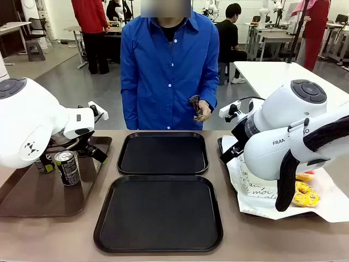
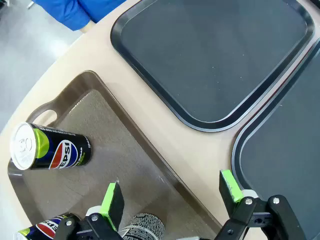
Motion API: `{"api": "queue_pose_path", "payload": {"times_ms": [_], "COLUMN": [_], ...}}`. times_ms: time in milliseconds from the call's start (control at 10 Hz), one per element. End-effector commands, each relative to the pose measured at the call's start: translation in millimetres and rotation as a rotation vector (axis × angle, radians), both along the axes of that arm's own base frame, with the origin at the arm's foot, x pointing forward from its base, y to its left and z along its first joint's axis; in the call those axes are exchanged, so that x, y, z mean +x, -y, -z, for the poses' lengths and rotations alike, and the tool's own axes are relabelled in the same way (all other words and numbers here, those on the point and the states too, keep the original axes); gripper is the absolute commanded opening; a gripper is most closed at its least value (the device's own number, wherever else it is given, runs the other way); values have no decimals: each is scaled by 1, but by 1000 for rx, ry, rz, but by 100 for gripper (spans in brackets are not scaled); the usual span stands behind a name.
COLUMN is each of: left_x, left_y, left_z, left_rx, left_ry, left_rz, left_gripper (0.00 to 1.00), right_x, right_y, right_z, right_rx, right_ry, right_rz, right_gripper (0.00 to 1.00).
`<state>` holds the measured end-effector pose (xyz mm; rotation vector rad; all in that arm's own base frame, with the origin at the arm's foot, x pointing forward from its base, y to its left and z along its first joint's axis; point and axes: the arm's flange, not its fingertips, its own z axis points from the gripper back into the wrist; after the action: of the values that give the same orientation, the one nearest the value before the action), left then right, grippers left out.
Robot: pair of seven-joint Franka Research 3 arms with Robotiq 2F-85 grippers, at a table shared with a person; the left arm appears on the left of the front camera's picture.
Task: Set up donuts and drinks on trays.
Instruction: Pick up one Pepsi coke and place it on the Flat Tray.
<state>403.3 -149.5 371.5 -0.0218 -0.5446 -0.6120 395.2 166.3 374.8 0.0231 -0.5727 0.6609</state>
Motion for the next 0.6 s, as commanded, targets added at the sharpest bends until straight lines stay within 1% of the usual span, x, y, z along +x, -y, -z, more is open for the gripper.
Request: {"api": "queue_pose_path", "payload": {"times_ms": [0,500], "left_x": [0,0], "left_y": [0,0], "left_z": [0,0], "left_rx": [0,0], "left_ry": [0,0], "left_rz": [0,0], "left_gripper": [100,100], "right_x": [0,0], "right_y": [0,0], "right_z": [0,0], "right_rx": [0,0], "right_ry": [0,0], "right_rz": [0,0], "right_gripper": [100,100]}}
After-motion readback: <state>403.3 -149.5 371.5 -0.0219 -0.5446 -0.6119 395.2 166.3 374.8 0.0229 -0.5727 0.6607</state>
